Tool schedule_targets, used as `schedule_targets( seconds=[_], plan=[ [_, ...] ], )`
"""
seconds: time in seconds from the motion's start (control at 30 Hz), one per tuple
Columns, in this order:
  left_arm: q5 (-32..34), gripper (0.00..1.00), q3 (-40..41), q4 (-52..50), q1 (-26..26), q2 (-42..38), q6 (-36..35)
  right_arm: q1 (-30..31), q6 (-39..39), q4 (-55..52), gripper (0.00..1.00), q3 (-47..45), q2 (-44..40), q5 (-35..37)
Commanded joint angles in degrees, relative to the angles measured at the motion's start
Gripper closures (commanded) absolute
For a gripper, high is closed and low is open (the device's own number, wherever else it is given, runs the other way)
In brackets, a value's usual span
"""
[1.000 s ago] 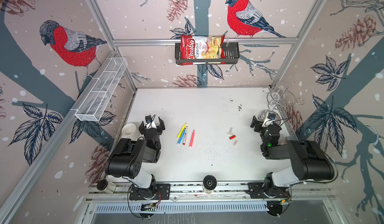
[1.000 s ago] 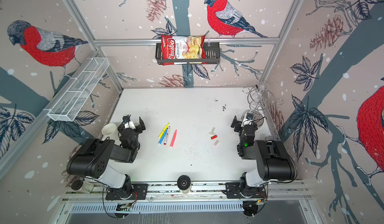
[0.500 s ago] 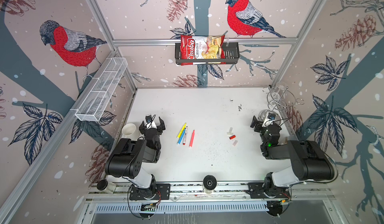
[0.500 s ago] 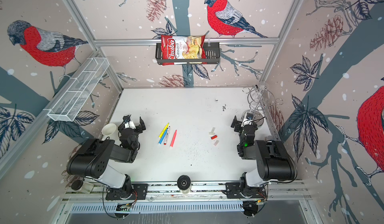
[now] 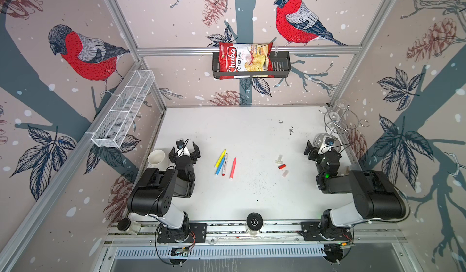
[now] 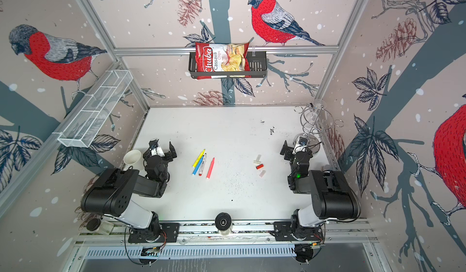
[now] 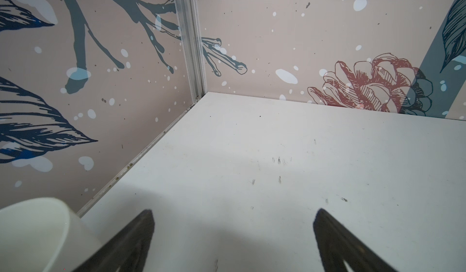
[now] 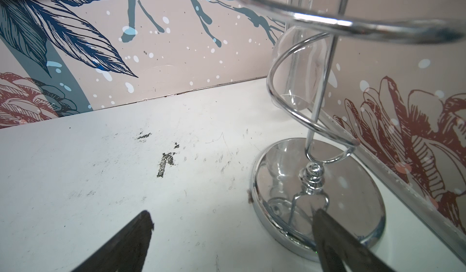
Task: Insert pens into pen caps
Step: Pick up a pen from the center of the table.
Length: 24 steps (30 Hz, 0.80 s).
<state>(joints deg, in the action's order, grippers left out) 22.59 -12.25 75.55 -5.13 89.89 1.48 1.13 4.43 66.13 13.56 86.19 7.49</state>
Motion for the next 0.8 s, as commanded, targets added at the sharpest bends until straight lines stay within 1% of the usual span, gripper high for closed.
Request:
schedule_targets(
  seconds=[0.0,0.1,0.13,0.17,0.2,0.23,0.27,0.3,0.33,0.37,0.4,0.43,0.47,0.5,0.53,0.57,0.6,0.7,0.77],
  plan=[
    [-0.45,0.02,-0.51,1.59,0.2,-0.07,-0.16,0.1,-0.36,2.25,0.01,-0.03,-0.24,0.53],
    [-0.49,0.02,-0.26,2.24,0.23,-0.21,-0.31,0.06,-0.59,3.16,0.0,-0.19,-0.42,0.75],
    [0.44,0.02,-0.05,2.38,-0.49,-1.08,-1.03,0.42,-1.0,3.89,0.01,0.24,-1.98,1.77],
    [1.96,0.02,-0.79,-0.77,-2.21,-3.57,-2.71,1.63,-1.51,-5.52,0.01,3.21,-6.9,4.03],
    [5.19,0.02,-3.18,-7.41,-4.8,-6.93,-5.23,2.71,-0.08,-18.47,0.0,8.41,-12.12,5.78],
    [8.65,0.02,-5.88,-12.87,-7.09,-9.69,-7.21,2.92,2.64,-28.22,0.01,13.17,-15.72,5.61],
    [13.08,0.02,-8.55,-17.03,-9.31,-12.68,-8.01,3.0,5.07,-36.36,0.0,18.2,-18.21,4.21],
    [16.12,0.02,-10.16,-19.06,-10.86,-15.71,-7.27,3.18,5.23,-42.6,0.01,22.47,-19.42,2.07],
    [16.63,0.02,-11.19,-20.55,-11.85,-18.33,-6.56,3.49,5.24,-46.91,0.0,25.7,-19.89,1.02],
    [16.1,0.01,-13.06,-24.81,-12.48,-21.36,-4.52,3.71,5.98,-50.42,0.0,28.11,-19.88,-0.12],
    [15.03,0.02,-16.02,-31.97,-12.64,-24.14,-0.18,3.67,10.88,-53.27,0.0,29.31,-19.53,0.35],
    [12.97,0.02,-19.13,-38.98,-12.67,-25.93,3.45,3.34,18.44,-57.78,0.0,30.26,-19.04,1.76],
    [9.73,0.02,-22.42,-46.17,-12.66,-27.35,5.87,2.17,25.79,-63.8,0.0,30.94,-18.31,-0.16],
    [6.1,0.02,-24.94,-51.08,-12.66,-28.2,8.04,0.11,24.74,-63.31,0.0,30.45,-17.71,-10.99],
    [3.27,0.02,-26.56,-54.54,-12.63,-28.61,10.04,-0.57,23.78,-63.14,0.0,30.23,-17.42,-16.26],
    [0.65,0.02,-28.15,-57.96,-12.64,-28.87,12.12,0.3,24.31,-64.53,0.0,30.32,-17.77,-16.17],
    [-1.15,0.02,-29.09,-60.36,-12.74,-29.14,13.25,2.04,24.51,-65.47,0.01,30.06,-18.79,-12.56],
    [-2.64,0.02,-28.51,-61.72,-12.78,-30.78,14.95,8.05,21.08,-64.14,0.0,28.62,-22.81,-5.54],
    [-3.17,0.02,-27.45,-61.67,-12.79,-31.84,14.96,10.34,20.05,-64.38,0.01,28.61,-24.4,-2.2]
  ],
)
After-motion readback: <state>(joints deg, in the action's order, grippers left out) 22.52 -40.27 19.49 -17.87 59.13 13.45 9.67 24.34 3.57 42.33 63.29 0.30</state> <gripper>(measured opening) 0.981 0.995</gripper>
